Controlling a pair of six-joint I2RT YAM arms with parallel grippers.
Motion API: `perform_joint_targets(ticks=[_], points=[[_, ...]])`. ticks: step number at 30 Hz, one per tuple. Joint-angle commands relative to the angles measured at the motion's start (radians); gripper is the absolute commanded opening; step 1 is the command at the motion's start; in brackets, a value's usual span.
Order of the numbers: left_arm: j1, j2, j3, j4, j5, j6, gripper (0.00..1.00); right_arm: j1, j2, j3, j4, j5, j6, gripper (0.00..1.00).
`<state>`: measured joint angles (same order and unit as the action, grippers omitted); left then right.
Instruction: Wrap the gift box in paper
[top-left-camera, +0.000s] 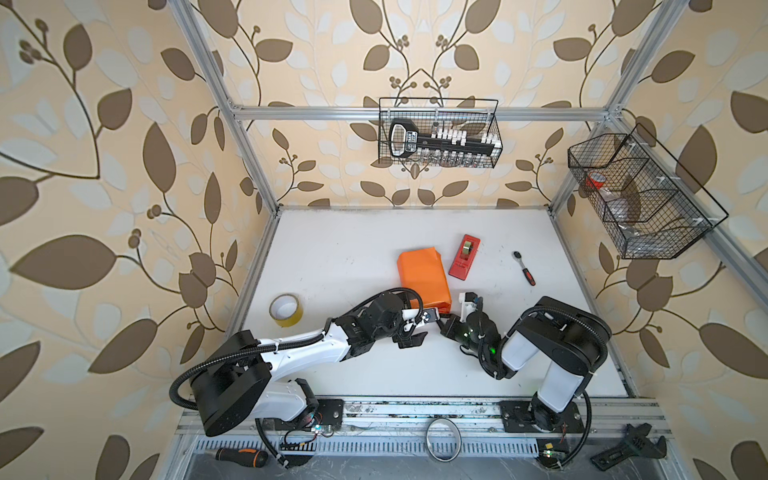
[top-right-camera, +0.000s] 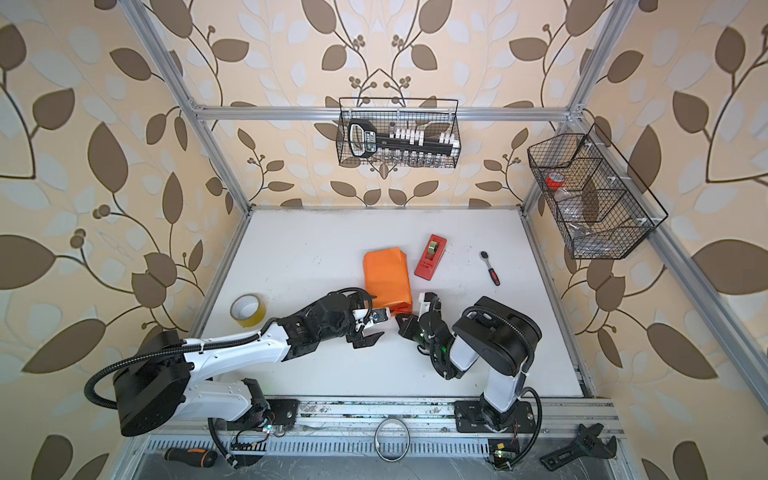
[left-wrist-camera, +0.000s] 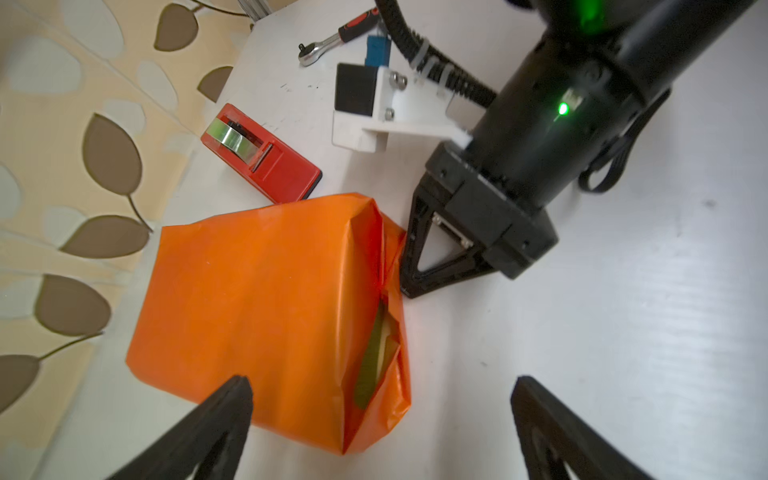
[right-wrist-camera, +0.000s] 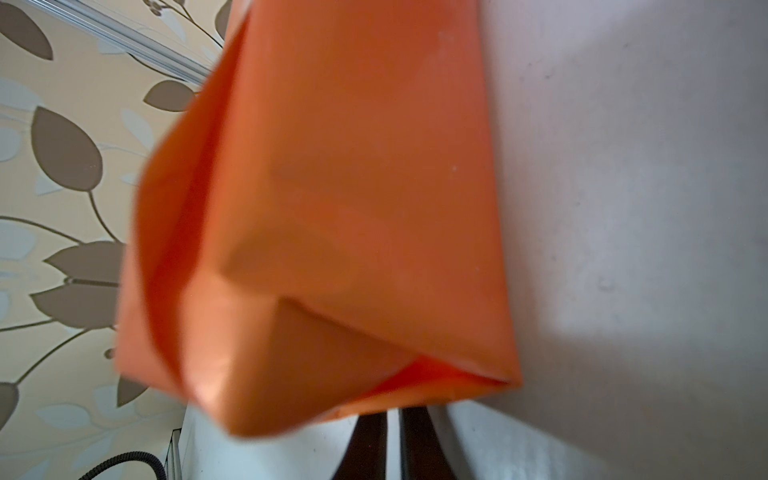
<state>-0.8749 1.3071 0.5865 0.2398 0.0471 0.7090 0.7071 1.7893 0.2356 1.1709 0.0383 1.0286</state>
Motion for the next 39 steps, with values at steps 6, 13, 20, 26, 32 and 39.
perform_joint_targets(ticks=[6, 13, 20, 26, 32, 39], points=[[0.031, 0.104, 0.012, 0.177, -0.059, 0.241, 0.99, 0.006, 0.019, -0.022, 0.026, 0.02, 0.017, 0.1], [0.034, 0.194, 0.019, 0.226, -0.026, 0.285, 0.99, 0.006, 0.016, -0.024, 0.024, 0.021, 0.014, 0.09], [0.034, 0.255, 0.023, 0.27, -0.023, 0.308, 0.99, 0.005, 0.019, -0.021, 0.025, 0.02, 0.015, 0.08], [0.034, 0.305, 0.025, 0.314, -0.063, 0.331, 0.99, 0.006, 0.022, -0.022, 0.024, 0.018, 0.015, 0.08], [0.035, 0.346, 0.027, 0.338, -0.086, 0.347, 0.99, 0.006, 0.018, -0.019, 0.021, 0.016, 0.015, 0.08], [0.034, 0.393, 0.04, 0.343, -0.113, 0.355, 0.99, 0.005, 0.013, -0.022, 0.019, 0.014, 0.014, 0.07]])
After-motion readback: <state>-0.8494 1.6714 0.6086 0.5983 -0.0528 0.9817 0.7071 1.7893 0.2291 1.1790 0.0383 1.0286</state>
